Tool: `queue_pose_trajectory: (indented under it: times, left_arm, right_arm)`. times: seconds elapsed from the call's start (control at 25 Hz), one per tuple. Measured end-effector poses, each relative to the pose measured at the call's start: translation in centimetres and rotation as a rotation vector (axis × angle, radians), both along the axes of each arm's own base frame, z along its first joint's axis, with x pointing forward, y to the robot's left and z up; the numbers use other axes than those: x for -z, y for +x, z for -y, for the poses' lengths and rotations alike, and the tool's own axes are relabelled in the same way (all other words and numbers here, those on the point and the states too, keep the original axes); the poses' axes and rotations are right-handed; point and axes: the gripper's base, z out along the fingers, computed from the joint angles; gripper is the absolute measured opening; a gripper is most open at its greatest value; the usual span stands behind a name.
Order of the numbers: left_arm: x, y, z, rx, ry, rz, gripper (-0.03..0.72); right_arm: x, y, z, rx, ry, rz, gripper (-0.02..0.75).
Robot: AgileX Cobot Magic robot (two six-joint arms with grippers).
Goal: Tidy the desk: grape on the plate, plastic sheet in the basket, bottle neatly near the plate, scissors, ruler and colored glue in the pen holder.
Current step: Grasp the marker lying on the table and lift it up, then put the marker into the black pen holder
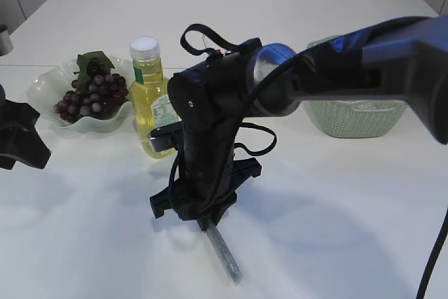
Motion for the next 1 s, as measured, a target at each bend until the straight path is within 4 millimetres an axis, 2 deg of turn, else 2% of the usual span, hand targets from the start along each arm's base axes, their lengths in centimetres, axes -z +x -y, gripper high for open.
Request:
queue_pose_trajectory:
  times: [0.24,0.48,0.72,0.84,1.0]
  left_arm:
    - [0.0,0.0,0.0,0.000,0.000,0.001,0.372]
    - [0.0,0.0,0.0,-0.001,0.000,0.004,0.372]
    - [0.0,0.0,0.0,0.001,0.000,-0.002,0.372]
    - [0.0,-0.1,0.0,0.001,0.000,-0.006,0.372]
    - [0.0,-0.2,0.1,-0.001,-0.016,-0.021,0.372]
  right_arm:
    - [-4.0,0.5,0.8,0.038,0.153,-0.002,0.133]
    - [-8.7,3.1,4.6,0.079,0.391,0.016,0.133]
    - [-13.2,6.2,9.1,0.077,0.668,0.162,0.132]
    - [-14.4,7.9,11.0,0.058,0.782,0.265,0.132]
    - [-15.7,9.5,12.3,-0.029,0.864,0.471,0.132]
